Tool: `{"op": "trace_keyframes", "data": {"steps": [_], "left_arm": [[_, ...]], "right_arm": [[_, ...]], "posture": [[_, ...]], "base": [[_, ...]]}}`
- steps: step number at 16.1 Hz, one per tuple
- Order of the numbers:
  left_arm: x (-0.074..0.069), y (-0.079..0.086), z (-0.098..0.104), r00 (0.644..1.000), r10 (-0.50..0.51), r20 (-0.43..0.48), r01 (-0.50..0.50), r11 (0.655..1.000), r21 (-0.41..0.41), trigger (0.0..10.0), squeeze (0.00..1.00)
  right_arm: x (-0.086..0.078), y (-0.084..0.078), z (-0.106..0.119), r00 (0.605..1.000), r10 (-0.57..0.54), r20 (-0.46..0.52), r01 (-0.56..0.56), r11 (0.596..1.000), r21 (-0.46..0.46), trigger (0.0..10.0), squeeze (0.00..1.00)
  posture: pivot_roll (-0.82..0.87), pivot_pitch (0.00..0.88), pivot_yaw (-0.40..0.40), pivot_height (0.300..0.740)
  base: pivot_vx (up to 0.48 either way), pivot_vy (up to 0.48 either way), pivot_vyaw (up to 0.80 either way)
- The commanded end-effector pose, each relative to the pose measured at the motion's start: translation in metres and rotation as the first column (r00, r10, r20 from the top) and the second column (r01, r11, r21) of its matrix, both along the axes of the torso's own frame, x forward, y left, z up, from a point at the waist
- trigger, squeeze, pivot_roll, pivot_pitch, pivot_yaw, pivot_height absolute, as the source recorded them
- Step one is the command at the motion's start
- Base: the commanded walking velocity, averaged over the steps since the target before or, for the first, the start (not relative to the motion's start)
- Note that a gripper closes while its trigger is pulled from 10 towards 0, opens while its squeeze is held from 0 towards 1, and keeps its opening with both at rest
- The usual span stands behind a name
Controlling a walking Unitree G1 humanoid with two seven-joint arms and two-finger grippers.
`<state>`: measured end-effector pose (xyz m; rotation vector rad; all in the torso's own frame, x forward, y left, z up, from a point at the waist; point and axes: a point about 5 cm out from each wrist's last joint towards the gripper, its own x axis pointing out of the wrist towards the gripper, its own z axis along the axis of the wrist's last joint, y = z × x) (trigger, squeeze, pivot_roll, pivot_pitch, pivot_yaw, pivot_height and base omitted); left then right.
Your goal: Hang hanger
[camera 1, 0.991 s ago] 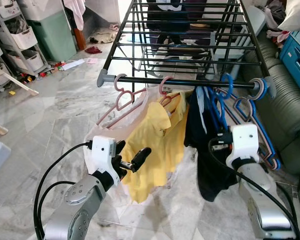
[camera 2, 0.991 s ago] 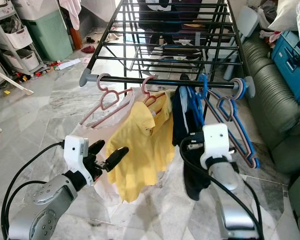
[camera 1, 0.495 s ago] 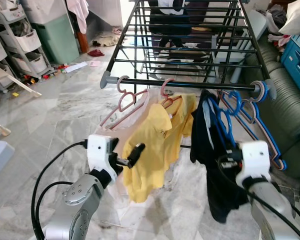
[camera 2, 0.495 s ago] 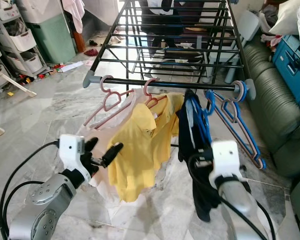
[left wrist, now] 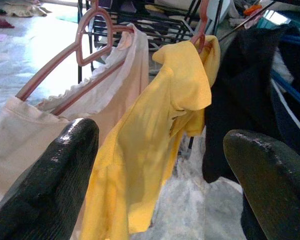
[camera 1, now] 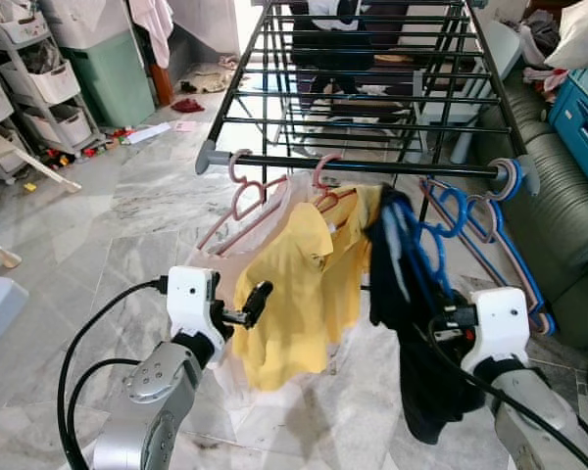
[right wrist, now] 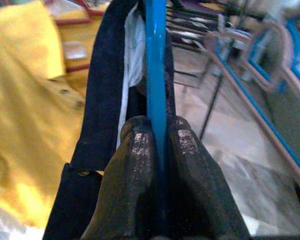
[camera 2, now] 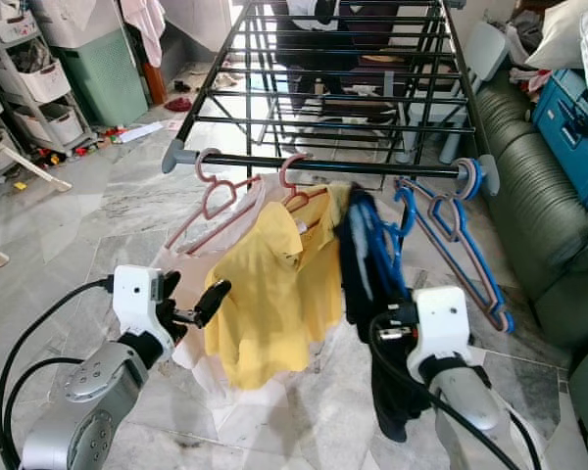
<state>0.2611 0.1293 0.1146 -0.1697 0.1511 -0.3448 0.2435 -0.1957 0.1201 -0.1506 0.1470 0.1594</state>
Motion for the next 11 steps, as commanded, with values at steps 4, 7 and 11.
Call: {"op": "trace_keyframes", "data": {"steps": [4, 7, 11], "left_arm": [[0.002, -0.001, 0.003, 1.0, 0.004, 0.015, -0.005, 1.0, 0.009, 10.0, 0.0], [0.0, -0.005, 0.005, 1.0, -0.007, 0.019, 0.007, 1.0, 0.016, 10.0, 0.0], [0.001, -0.007, 0.004, 1.0, -0.014, 0.0, 0.014, 1.0, 0.005, 10.0, 0.0]], "right_arm": [[0.013, -0.002, 0.018, 0.996, 0.046, 0.072, -0.046, 0.999, -0.004, 10.0, 0.0], [0.014, -0.007, 0.018, 0.997, 0.013, 0.072, -0.013, 1.0, 0.008, 10.0, 0.0], [0.017, 0.003, 0.023, 0.995, 0.038, 0.093, -0.039, 0.999, 0.009, 10.0, 0.0]], "posture": [[-0.1, 0.053, 0.038, 0.74], [-0.1, 0.06, 0.04, 0.74], [-0.1, 0.068, 0.043, 0.74]], "base": [[0.0, 0.0, 0.6], [0.0, 0.0, 0.0], [0.0, 0.0, 0.0]]}}
